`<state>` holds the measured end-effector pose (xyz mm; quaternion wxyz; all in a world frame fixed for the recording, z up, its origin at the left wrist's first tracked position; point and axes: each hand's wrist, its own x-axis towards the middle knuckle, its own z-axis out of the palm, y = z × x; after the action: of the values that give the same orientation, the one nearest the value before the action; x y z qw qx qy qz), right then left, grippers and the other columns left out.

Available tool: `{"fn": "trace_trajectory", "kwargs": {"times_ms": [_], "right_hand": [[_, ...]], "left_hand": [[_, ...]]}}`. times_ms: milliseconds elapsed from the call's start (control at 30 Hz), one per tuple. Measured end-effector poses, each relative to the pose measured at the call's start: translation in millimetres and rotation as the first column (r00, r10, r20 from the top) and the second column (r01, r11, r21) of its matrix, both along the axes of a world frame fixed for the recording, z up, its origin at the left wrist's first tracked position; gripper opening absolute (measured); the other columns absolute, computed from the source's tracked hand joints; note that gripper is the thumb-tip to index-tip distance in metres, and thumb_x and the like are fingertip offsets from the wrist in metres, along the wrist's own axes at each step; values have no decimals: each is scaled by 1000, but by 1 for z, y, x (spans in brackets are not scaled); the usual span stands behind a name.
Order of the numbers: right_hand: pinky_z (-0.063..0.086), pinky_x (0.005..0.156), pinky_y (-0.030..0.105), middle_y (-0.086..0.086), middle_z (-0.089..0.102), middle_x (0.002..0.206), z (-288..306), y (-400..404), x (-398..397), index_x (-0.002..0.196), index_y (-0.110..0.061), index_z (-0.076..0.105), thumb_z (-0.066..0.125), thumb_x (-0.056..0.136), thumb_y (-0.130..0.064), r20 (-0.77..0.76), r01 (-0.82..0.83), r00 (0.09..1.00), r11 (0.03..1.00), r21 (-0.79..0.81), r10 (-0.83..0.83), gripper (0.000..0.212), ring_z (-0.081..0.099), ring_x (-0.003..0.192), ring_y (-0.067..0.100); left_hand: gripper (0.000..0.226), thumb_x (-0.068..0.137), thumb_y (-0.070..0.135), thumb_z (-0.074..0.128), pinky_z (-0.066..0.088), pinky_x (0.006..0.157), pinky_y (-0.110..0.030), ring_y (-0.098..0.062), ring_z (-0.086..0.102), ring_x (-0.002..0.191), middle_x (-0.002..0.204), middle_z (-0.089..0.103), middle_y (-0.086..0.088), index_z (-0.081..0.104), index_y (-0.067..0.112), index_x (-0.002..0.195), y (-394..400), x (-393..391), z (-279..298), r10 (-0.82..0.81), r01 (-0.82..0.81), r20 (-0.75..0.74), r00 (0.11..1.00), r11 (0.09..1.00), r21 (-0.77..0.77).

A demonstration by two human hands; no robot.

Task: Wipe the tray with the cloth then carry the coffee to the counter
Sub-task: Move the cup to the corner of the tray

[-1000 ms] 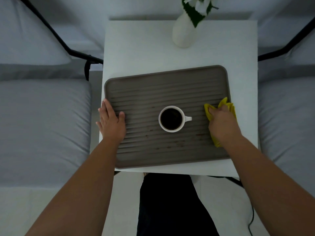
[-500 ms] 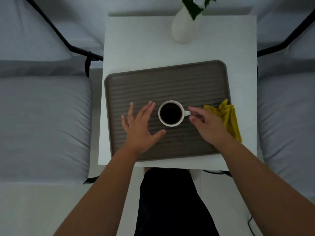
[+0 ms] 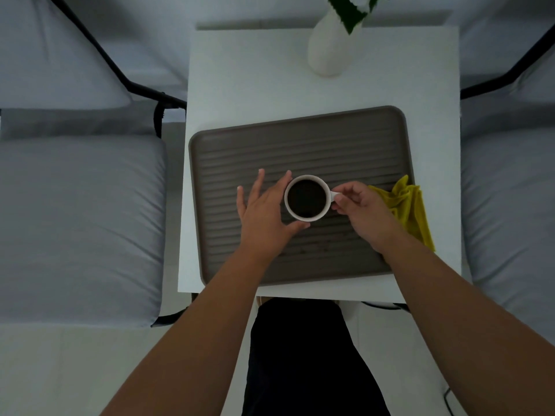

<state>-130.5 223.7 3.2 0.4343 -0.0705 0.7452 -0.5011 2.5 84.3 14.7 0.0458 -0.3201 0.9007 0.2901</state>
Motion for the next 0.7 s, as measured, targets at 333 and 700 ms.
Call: {"fn": "trace_trajectory", "kwargs": {"times_ms": [333, 700], "right_hand": [[51, 73, 16, 4, 63, 87, 11, -51, -16, 93, -16, 58, 51, 94, -4, -70, -41, 997, 996, -81, 36, 14, 60, 78, 10], [55, 84, 40, 10, 67, 93, -6, -142, 0, 94, -19, 60, 53, 93, -10, -111, -168, 981, 984, -57, 161, 11, 64, 79, 18]], "left_hand": [[90, 67, 47, 80, 0, 118, -48, -19, 7, 148, 146, 45, 6, 38, 25, 144, -35, -3, 10, 120, -111, -148, 982, 992, 66], [90, 65, 29, 86, 4, 120, -41, -21, 14, 147, 143, 42, 9, 41, 22, 143, -102, 21, 16, 288, -274, -152, 945, 956, 108]]}}
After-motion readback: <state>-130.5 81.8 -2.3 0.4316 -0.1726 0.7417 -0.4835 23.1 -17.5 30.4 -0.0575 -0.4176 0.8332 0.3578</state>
